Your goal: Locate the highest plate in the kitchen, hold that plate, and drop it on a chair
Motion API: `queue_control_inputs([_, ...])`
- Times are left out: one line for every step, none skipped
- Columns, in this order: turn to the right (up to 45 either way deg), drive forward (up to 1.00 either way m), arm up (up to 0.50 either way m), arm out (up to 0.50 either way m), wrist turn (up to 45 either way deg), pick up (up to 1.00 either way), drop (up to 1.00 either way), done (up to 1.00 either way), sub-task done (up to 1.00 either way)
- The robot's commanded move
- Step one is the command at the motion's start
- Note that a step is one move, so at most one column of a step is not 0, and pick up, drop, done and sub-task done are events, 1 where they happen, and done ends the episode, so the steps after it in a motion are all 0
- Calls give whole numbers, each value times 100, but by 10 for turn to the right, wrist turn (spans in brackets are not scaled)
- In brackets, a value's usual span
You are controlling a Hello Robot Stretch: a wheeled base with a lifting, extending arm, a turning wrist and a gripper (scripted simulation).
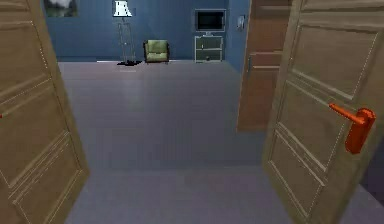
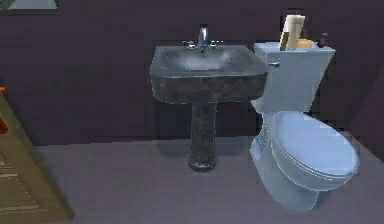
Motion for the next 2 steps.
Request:
queue_control_inputs([0,100,0,0,0,0,0,0,0])
queue_control_inputs([0,100,0,0,0,0,0,0,0])
